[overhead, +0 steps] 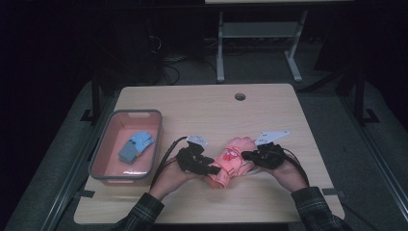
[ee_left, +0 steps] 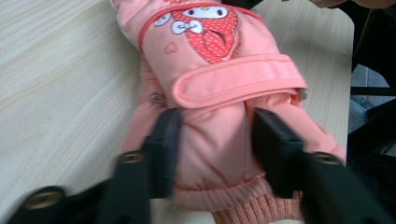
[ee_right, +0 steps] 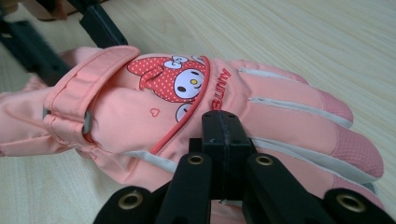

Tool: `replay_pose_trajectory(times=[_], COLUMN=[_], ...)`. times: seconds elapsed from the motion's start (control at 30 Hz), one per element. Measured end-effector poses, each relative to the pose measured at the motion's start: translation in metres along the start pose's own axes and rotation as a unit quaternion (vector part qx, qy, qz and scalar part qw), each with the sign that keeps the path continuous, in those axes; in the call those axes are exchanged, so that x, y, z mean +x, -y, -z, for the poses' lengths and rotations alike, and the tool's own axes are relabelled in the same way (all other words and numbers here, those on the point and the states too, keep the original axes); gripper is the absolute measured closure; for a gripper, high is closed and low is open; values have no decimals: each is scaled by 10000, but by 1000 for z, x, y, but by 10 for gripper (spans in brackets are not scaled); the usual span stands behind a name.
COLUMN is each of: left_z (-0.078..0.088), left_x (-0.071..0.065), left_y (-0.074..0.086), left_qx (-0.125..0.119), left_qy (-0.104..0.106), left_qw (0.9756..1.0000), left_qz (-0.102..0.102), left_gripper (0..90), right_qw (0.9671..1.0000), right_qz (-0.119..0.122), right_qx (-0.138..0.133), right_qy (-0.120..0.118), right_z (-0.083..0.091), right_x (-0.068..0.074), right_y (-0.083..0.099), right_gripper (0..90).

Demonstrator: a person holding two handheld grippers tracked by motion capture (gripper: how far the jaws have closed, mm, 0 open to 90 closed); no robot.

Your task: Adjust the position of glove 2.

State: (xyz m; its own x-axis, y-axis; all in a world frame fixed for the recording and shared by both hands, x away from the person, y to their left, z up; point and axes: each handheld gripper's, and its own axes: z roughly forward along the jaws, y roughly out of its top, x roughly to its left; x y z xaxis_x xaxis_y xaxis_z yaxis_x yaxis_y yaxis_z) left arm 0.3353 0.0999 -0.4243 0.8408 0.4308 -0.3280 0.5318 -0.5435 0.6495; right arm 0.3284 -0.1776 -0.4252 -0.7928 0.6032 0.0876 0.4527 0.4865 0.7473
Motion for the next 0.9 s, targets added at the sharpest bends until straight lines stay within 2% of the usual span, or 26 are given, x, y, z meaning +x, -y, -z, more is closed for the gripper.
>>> replay_pose_trajectory(times=[0.1, 0.23, 0.4, 0.47, 0.63, 0.7, 0.73, 0.8, 0.9], left_z=[1, 5, 14, 19, 26, 25, 25, 17, 5], left_x=[0, -2, -4, -3, 0, 3, 3, 10, 18], left_y=[-2, -7, -21, -29, -47, -52, -52, -50, -40], left_qx=[34, 9, -115, -165, -44, 108, 108, 270, 376], left_qy=[-39, -128, -121, -17, 86, 94, 94, 99, 86], left_qw=[10000, 9998, 9992, 9992, 9981, 9970, 9970, 9970, 9976], left_qz=[-62, -145, -356, -372, -613, -763, -763, -713, -582], left_gripper=[719, 813, 829, 831, 831, 829, 828, 825, 809], right_qw=[10000, 10000, 9998, 9996, 9991, 9990, 9991, 9994, 9998], right_qz=[0, 7, 55, 29, 37, 55, 19, 6, 31], right_qx=[-9, -80, -213, -297, -422, -445, -424, -348, -179], right_qy=[-17, -6, 22, 12, 11, 8, -13, -34, -45], right_z=[0, 2, 10, 14, 21, 22, 22, 21, 15], right_x=[0, 1, 0, -1, -3, -3, -3, -3, -2], right_y=[0, -1, -3, -4, -6, -6, -6, -5, -4], right_gripper=[900, 900, 900, 900, 900, 900, 900, 900, 900])
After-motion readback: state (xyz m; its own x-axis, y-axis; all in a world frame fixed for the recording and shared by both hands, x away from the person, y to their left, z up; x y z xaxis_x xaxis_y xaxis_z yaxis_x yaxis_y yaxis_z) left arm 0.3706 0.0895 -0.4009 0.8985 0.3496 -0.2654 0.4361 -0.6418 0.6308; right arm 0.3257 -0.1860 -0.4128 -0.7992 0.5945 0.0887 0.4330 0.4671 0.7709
